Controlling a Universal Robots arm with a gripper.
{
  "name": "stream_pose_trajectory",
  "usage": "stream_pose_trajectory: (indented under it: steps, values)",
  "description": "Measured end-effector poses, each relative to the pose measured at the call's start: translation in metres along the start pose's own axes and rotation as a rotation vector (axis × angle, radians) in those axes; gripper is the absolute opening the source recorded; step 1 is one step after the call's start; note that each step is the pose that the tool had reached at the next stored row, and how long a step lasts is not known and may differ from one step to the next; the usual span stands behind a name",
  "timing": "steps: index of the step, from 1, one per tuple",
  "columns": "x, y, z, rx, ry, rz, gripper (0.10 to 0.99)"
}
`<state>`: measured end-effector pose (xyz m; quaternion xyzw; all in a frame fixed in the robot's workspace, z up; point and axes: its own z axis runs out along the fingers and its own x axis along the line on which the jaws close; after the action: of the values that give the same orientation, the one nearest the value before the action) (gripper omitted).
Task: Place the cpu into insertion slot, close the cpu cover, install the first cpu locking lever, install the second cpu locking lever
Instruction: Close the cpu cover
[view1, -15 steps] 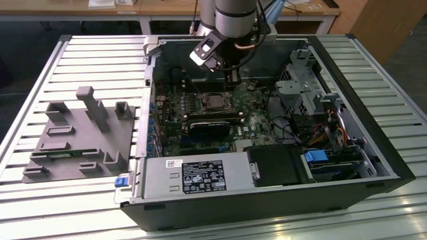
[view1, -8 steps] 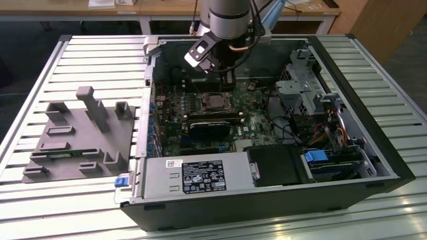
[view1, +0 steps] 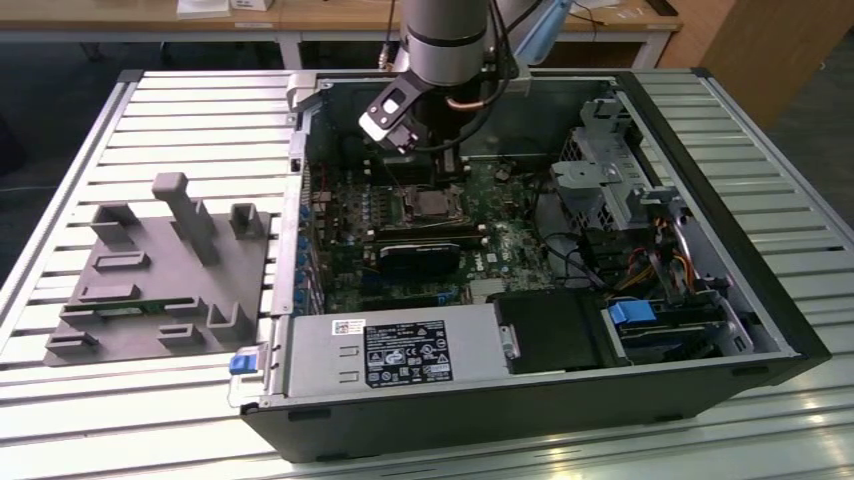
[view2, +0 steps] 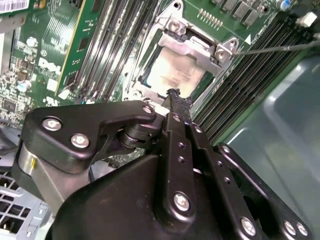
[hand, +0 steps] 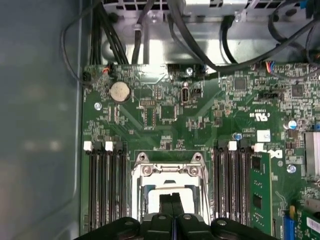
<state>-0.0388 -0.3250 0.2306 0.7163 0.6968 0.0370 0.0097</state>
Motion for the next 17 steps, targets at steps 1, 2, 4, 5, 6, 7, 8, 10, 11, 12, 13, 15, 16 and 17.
stream_pose_trajectory:
  steps: [1,2,4,5,6,7,8,10,11,12,13,15,16,17]
  values:
    - [0.0000,-0.0006,0.0007,0.000,0.0001,0.000,0.106]
    - [-0.0001,-0.0011,0.0013,0.000,0.0000,0.000,0.106]
    - [-0.0002,-0.0020,0.0026,0.000,0.0000,0.000,0.106]
    - [-0.0002,-0.0026,0.0035,0.000,0.0001,0.000,0.106]
    - [-0.0002,-0.0031,0.0044,0.000,0.0001,0.000,0.106]
    - [-0.0003,-0.0038,0.0052,0.000,0.0001,0.000,0.106]
    - [-0.0003,-0.0047,0.0060,0.000,0.0000,0.000,0.106]
    - [-0.0005,-0.0064,0.0071,0.000,0.0000,0.000,0.106]
    - [-0.0005,-0.0074,0.0077,0.000,0.0000,0.000,0.106]
    - [-0.0006,-0.0086,0.0083,0.000,0.0000,0.000,0.106]
    - [-0.0006,-0.0101,0.0089,0.000,0.0000,0.000,0.106]
    - [-0.0008,-0.0134,0.0100,0.000,-0.0001,0.000,0.106]
    - [-0.0008,-0.0148,0.0107,0.000,0.0000,0.000,0.106]
    - [-0.0009,-0.0159,0.0115,0.000,0.0001,0.000,0.106]
